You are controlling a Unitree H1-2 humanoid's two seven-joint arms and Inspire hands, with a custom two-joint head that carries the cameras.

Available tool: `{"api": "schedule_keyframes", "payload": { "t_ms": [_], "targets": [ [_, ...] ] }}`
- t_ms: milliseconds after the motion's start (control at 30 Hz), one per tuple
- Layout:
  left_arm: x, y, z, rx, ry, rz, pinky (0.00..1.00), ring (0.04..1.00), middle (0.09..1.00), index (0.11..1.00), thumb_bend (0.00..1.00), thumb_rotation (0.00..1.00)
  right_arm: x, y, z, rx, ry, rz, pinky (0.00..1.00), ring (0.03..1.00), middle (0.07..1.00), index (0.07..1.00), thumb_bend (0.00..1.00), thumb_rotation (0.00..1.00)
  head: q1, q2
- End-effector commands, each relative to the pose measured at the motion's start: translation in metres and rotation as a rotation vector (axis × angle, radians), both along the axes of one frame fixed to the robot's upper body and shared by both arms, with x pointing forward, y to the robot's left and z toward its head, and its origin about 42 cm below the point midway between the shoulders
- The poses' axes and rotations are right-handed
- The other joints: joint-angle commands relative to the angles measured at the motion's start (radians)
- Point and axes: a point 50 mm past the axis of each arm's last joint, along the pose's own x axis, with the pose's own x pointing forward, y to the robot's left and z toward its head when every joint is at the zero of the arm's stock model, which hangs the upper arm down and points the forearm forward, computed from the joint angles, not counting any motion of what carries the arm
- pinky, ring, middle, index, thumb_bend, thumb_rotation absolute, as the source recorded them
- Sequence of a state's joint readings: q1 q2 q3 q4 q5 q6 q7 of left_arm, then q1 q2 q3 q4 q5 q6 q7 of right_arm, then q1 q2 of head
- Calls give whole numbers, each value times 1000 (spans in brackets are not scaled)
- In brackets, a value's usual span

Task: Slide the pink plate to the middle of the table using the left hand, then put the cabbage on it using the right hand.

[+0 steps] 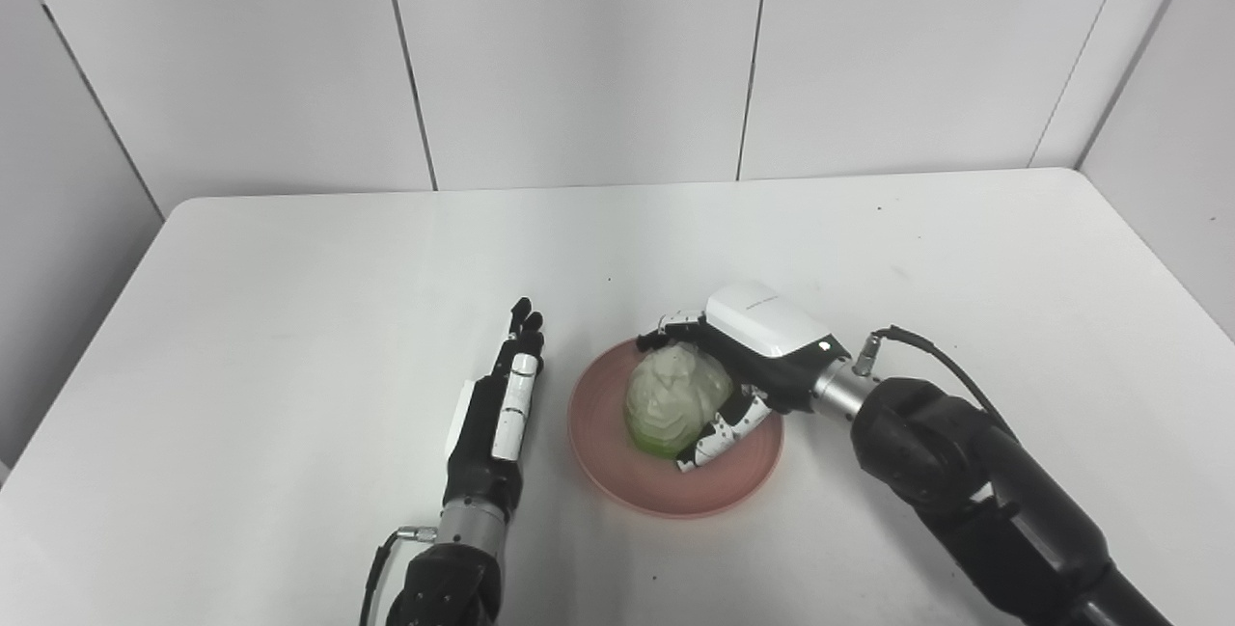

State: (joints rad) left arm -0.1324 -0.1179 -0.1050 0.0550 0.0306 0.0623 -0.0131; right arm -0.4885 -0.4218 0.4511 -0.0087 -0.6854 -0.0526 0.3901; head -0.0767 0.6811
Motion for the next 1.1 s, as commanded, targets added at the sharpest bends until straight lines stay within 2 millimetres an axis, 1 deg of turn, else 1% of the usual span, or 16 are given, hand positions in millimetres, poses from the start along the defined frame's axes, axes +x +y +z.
{"api": "schedule_keyframes", "payload": {
  "t_ms": [0, 133, 300, 433, 500, 567, 633, 667, 733, 800, 833, 867, 933, 1067],
  "targets": [
    [6, -8, 8, 5, -17, -26, 1000, 1000, 1000, 1000, 687, 1000, -3, 2, 23, -3, -74, 45, 992, 995, 995, 992, 793, 972, 0, -1],
    [5, -6, 10, -6, -23, -29, 1000, 1000, 1000, 1000, 684, 1000, -12, -2, 25, 34, -58, 45, 1000, 1000, 1000, 1000, 830, 993, -2, 7],
    [5, -7, 9, -20, -22, -22, 1000, 1000, 1000, 1000, 675, 1000, -19, -10, 28, 67, -73, 33, 1000, 1000, 1000, 1000, 856, 955, -3, 8],
    [6, -6, 9, -21, -11, -14, 1000, 1000, 1000, 1000, 685, 1000, -29, -24, 37, 149, -128, -27, 1000, 1000, 1000, 1000, 863, 930, -2, 6],
    [7, -5, 9, -20, -12, -12, 1000, 1000, 1000, 1000, 687, 1000, -33, -30, 37, 212, -151, -62, 1000, 1000, 1000, 1000, 878, 921, -4, 3],
    [7, -4, 8, -18, -18, -5, 1000, 1000, 1000, 1000, 686, 1000, -38, -39, 31, 355, -162, -124, 1000, 1000, 1000, 1000, 848, 900, -3, 2],
    [8, -3, 7, -25, -21, -4, 1000, 1000, 1000, 1000, 688, 1000, -46, -48, 20, 526, -128, -212, 1000, 1000, 1000, 1000, 820, 899, 2, 2],
    [8, -3, 7, -24, -22, -3, 1000, 1000, 1000, 1000, 684, 1000, -52, -50, 14, 618, -92, -257, 985, 1000, 1000, 1000, 798, 898, 2, 2],
    [7, -2, 8, -21, -18, -4, 1000, 1000, 1000, 1000, 692, 1000, -64, -51, 4, 749, -45, -314, 995, 1000, 1000, 1000, 743, 941, 11, 2],
    [6, 0, 9, -19, -16, -7, 1000, 1000, 1000, 1000, 700, 1000, -70, -50, -1, 804, -29, -332, 999, 1000, 1000, 1000, 686, 988, 24, 2],
    [6, 1, 9, -21, -22, -11, 1000, 1000, 1000, 1000, 702, 1000, -73, -49, -8, 867, 2, -354, 1000, 1000, 1000, 1000, 677, 994, 34, 1],
    [7, 2, 8, -26, -28, -13, 1000, 1000, 1000, 1000, 713, 1000, -75, -46, -16, 933, 32, -372, 1000, 1000, 1000, 1000, 699, 998, 37, -1],
    [8, 4, 7, -41, -35, -12, 1000, 1000, 1000, 1000, 717, 1000, -78, -43, -28, 1068, 96, -392, 1000, 1000, 1000, 1000, 700, 1000, 34, -1],
    [10, 7, 3, -47, -55, -8, 1000, 1000, 1000, 1000, 716, 1000, -87, -35, -37, 1181, 223, -416, 1000, 1000, 1000, 1000, 725, 1000, 35, -5]
  ]
}}
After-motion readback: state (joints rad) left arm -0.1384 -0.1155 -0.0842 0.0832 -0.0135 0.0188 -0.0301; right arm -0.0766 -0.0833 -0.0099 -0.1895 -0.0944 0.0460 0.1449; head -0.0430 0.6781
